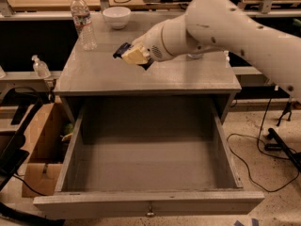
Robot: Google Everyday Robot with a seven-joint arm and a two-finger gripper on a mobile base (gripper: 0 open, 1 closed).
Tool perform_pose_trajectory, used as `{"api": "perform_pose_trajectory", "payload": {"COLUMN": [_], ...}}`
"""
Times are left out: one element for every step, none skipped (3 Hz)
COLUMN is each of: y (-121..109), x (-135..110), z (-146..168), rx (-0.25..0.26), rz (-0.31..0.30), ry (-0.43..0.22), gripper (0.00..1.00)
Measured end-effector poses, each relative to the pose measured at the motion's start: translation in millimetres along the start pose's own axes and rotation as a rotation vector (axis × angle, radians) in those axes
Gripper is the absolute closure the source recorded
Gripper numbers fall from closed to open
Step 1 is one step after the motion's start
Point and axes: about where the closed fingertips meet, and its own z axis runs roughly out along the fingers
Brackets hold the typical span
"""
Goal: Place rxbar blueberry into top drawer
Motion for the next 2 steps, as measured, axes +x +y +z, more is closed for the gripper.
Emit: {"api": "perform_pose_trajectory", "payload": {"y": [22, 41], "x": [45, 113], "z": [-37, -53], "rx": [0.015, -0.001], "rz": [0.033, 0.07], "ry": [0.011, 0.038], "gripper": [1.0, 1.0]}}
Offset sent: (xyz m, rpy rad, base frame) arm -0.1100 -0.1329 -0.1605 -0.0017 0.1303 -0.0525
